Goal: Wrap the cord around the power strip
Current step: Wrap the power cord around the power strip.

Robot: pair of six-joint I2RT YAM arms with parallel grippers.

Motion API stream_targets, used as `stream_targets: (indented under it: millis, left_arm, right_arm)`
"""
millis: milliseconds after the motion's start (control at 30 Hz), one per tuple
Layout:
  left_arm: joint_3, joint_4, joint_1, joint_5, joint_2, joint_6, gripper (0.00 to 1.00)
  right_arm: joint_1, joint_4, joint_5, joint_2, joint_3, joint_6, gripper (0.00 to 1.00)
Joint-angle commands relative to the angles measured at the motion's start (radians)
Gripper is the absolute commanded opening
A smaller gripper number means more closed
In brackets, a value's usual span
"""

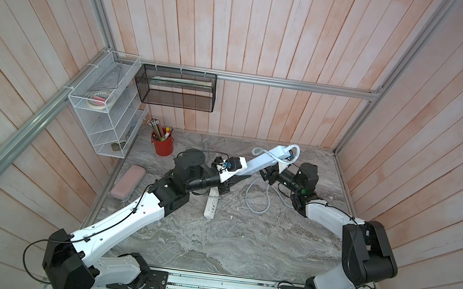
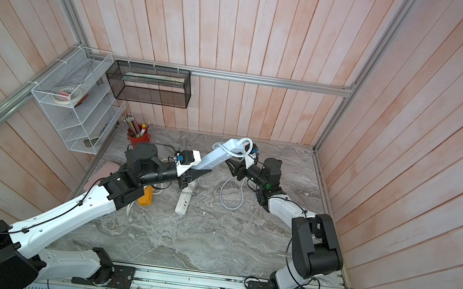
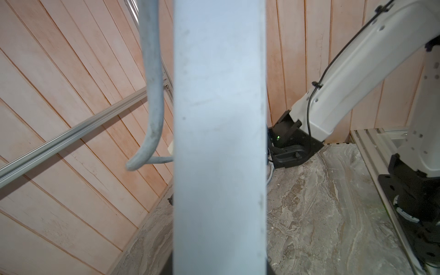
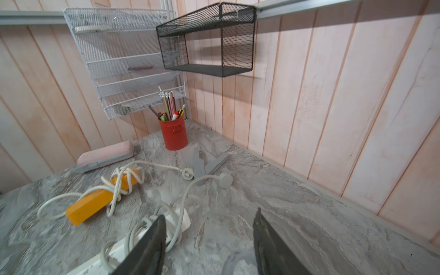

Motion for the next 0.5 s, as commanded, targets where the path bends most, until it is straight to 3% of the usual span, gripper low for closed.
stream_targets:
  millis: [0, 233, 467]
  left_arm:
    - [0.052, 0.005, 0.009, -0.027, 0.007, -0.063, 0.00]
    - [0.071, -0.003, 0.038, -0.026, 0.019, -0.134, 0.00]
    - [0.096, -0.047, 0.050, -0.022, 0.036, -0.134, 0.00]
  right_arm:
    - [0.026, 0.184, 0.185, 0.055, -0.013, 0.095, 0.58]
    - [0.036, 0.302, 0.268, 0.143, 0.017, 0.132, 0.52]
    - [0.075, 0.279, 0.237, 0.151, 0.032, 0.105, 0.61]
